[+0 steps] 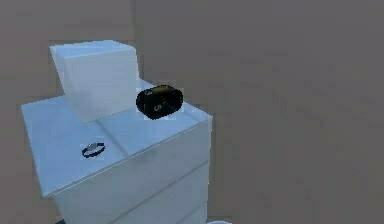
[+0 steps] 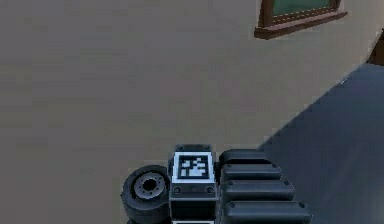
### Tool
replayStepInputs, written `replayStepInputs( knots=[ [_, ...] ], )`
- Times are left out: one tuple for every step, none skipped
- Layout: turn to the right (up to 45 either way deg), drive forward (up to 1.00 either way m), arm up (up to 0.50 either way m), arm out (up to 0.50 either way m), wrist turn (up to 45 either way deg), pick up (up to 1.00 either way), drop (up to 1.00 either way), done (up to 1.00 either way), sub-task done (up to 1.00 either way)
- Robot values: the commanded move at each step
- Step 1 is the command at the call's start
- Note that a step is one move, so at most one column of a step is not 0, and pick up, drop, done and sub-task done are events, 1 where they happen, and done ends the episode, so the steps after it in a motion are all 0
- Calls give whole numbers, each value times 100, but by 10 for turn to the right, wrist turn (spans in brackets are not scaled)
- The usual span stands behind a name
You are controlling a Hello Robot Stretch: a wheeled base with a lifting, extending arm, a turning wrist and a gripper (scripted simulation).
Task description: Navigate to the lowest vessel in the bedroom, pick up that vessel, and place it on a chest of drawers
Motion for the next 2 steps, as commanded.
replayStepInputs(
  knots=[
    [-120, 0, 0, 0, 0, 0, 0, 0, 0],
    [-30, 0, 0, 0, 0, 0, 0, 0, 0]
  ],
)
